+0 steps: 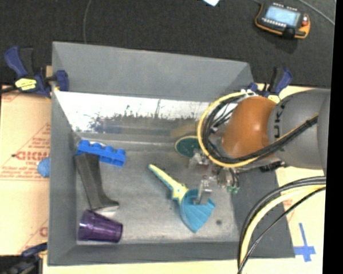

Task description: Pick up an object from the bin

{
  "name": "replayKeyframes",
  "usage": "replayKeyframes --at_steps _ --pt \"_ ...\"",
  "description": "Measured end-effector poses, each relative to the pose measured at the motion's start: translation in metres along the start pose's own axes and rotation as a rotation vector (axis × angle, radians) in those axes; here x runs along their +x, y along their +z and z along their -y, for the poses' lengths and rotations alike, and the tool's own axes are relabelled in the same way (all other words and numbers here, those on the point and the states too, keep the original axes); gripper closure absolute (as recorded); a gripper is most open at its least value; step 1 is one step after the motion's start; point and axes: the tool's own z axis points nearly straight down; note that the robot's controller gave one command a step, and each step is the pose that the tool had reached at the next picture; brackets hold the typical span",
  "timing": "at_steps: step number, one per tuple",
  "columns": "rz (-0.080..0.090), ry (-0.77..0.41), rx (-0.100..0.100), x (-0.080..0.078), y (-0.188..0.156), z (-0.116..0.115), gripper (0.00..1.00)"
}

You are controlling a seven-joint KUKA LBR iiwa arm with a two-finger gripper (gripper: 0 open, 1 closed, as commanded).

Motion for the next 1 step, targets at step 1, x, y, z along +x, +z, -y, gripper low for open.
replayKeyframes --at_steps 1 --pt "0.001 -0.001 0.000 -0.0003 -0.0005 -0.0001 1.00"
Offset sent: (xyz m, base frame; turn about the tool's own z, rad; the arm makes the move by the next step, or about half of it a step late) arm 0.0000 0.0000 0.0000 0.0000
